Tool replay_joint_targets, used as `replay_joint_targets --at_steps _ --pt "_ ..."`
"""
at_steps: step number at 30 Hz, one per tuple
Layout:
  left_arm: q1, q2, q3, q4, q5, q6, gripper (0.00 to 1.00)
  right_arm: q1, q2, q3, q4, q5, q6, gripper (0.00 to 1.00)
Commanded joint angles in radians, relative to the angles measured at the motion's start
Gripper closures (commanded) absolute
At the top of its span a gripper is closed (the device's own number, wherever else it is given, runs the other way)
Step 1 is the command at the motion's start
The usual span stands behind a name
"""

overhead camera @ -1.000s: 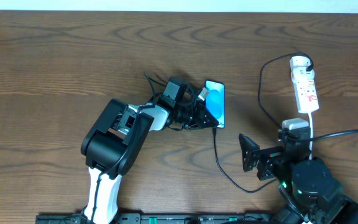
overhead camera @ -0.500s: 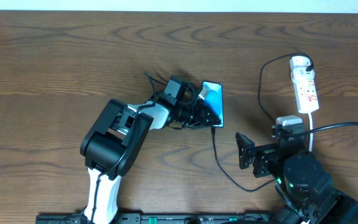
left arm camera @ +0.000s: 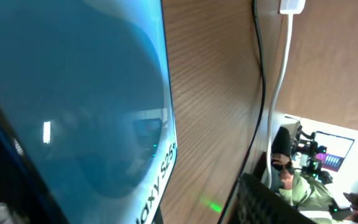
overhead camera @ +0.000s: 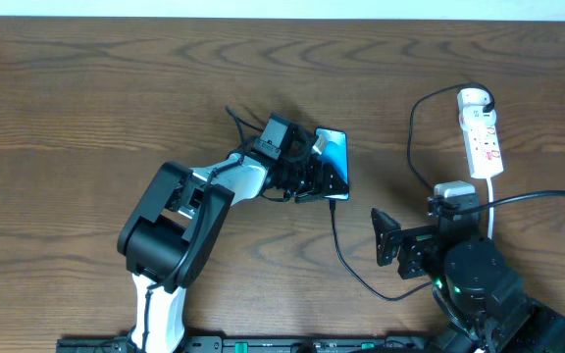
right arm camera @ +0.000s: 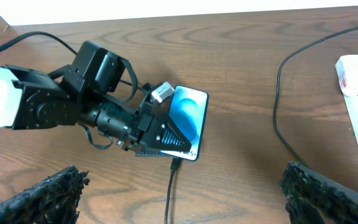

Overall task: Plug charger to phone and switch on socket
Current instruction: 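Lower the phone flat onto the table with the left gripper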

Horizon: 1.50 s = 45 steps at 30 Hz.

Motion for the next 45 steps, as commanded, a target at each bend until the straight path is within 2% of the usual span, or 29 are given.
replay_joint_targets --at_steps 1,4,9,21,31,36,37,41,44,45 --pt "0.007 0.063 -0.041 -0.039 -0.215 0.025 0.35 -0.007 0.006 0.011 -0.005 0.008 0.015 0.01" --pt "0.01 0.062 -0.039 -0.051 -0.216 0.025 0.29 -0.007 0.01 0.011 -0.016 0.008 0.022 0.01" --pt "0.034 0.056 -0.01 -0.134 -0.266 0.056 0.27 -0.007 0.01 0.011 -0.01 0.008 0.022 0.01" --pt "0.058 0.049 0.021 -0.237 -0.341 0.127 0.26 -0.007 0.023 0.011 0.006 0.016 0.023 0.01" --pt "0.015 0.024 0.022 -0.286 -0.373 0.081 0.26 -0.007 0.111 0.011 0.013 0.016 0.029 0.01" --pt "0.011 -0.019 0.022 -0.322 -0.499 0.08 0.25 -0.007 0.164 0.011 0.019 0.016 0.037 0.01" --pt "0.013 -0.051 0.022 -0.34 -0.531 0.081 0.19 -0.007 0.181 0.011 0.019 0.016 0.039 0.01" --pt "0.013 -0.131 0.022 -0.357 -0.563 0.108 0.15 -0.007 0.204 0.011 0.035 0.026 0.088 0.01" --pt "0.017 -0.206 0.022 -0.39 -0.668 0.111 0.13 -0.007 0.209 0.011 0.041 0.027 0.1 0.01" --pt "0.021 -0.251 0.022 -0.413 -0.732 0.112 0.09 -0.007 0.209 0.011 0.037 0.027 0.1 0.01"
